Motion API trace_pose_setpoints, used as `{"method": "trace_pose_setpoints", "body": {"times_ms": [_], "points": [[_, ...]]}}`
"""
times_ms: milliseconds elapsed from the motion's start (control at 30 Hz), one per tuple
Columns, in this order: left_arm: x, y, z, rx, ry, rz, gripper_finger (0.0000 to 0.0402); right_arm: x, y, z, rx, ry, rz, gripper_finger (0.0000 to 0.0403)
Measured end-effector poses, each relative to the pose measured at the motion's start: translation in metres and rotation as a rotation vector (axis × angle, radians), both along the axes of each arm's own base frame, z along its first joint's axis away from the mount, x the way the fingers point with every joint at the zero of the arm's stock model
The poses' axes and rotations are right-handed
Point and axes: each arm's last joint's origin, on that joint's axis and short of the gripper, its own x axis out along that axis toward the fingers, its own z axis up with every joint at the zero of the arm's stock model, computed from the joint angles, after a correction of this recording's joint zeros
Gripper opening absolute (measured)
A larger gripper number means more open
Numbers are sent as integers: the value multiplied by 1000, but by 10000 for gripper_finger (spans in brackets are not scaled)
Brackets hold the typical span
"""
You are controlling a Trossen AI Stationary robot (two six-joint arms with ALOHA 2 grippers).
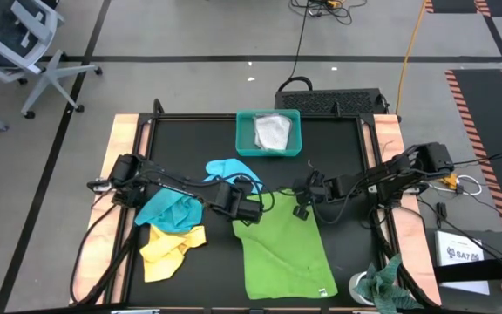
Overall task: Fold microfiber towels
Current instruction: Fold the green microfiber towel
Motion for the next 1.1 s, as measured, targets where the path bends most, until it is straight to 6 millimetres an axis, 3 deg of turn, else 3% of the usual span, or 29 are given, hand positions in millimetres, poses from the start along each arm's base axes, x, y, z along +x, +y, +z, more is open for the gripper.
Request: {"method": "trace_pose_setpoints", "body": {"times_ms": [267,500,767,933,1100], "points": [[-1,1,0,4,18,-19,147,-19,-10,-2,-78,44,-18,0],[-4,7,0,69,46,2,147,-21,-16,22,-36,-80,-29,0],[2,57,1,109,68,67,147,-18,-1,83,262,-534,142,0],[14,89,-3,-16,28,11,147,-26,3,115,273,-767,197,0],[11,102,-12,-27,48,14,147,-35,3,129,271,-853,203,0]]}}
